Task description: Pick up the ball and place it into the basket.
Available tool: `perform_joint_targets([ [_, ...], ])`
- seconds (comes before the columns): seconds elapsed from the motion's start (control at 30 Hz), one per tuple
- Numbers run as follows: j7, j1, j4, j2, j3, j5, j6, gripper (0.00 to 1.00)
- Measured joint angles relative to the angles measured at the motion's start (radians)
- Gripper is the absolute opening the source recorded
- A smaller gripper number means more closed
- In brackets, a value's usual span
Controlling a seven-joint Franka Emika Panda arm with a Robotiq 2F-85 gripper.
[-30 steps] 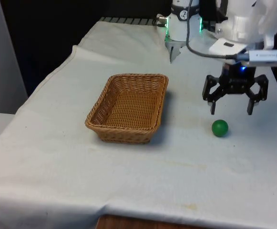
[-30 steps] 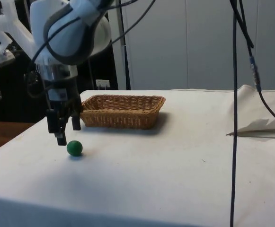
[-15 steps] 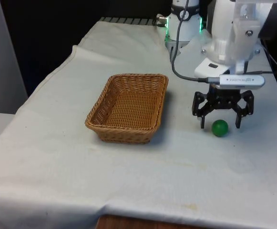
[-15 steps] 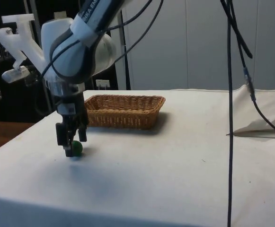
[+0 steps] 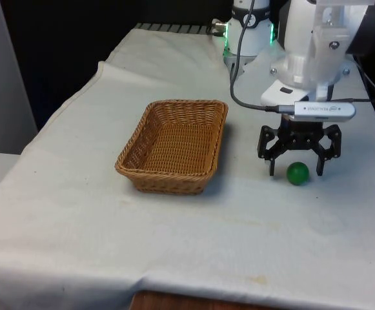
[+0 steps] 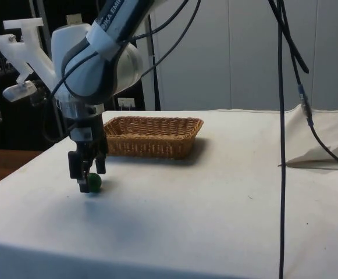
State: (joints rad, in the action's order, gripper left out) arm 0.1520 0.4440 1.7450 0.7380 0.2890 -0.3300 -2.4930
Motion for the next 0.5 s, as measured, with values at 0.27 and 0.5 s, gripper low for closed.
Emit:
perform_joint_targets([
  [0.27,0.001,0.000,0.000,0.002,0.006,0.000,0.000,0.56],
  [0.5,0.001,0.000,0.000,0.003,0.007,0.000,0.000,0.00],
])
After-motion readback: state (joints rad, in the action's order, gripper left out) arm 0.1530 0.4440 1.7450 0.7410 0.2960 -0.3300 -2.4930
